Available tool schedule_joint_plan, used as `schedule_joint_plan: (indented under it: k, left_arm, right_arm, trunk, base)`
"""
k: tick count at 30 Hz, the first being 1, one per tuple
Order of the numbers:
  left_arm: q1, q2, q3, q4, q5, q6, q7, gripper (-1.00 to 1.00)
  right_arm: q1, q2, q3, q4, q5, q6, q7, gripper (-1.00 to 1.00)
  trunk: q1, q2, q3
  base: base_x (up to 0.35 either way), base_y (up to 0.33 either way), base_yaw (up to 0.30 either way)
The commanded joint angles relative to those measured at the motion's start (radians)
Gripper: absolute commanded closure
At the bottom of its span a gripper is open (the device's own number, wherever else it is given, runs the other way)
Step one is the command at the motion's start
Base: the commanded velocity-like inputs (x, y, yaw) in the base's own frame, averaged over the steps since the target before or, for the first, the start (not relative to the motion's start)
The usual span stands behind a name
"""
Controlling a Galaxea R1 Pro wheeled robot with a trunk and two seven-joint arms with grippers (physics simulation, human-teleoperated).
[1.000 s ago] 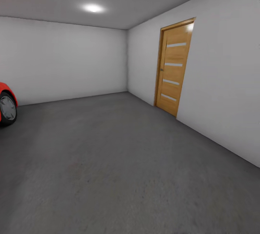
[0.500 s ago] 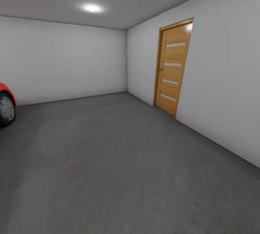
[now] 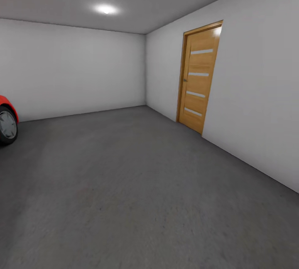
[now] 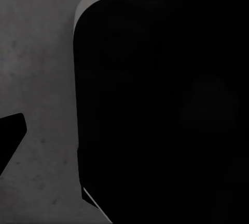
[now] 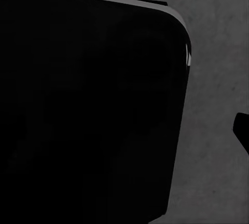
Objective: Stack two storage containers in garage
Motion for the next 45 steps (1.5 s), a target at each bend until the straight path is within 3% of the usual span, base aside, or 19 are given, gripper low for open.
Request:
schedule_joint_plan:
  k: [1, 45]
  left_arm:
    - [0.000, 0.000, 0.000, -0.001, 0.001, -0.001, -0.002, -1.00]
    - [0.000, 0.003, 0.006, 0.003, 0.017, 0.002, -0.003, -1.00]
  right_arm:
    - [0.000, 0.000, -0.001, 0.001, 0.009, -0.004, -0.001, -1.00]
    - [0.000, -0.002, -0.002, -0.006, 0.013, -0.017, -0.009, -1.00]
  trunk:
    - [0.000, 0.000, -0.001]
    - [0.000, 0.000, -0.001]
  base:
    - [0.011, 0.000, 0.000]
    - [0.302, -0.088, 0.000]
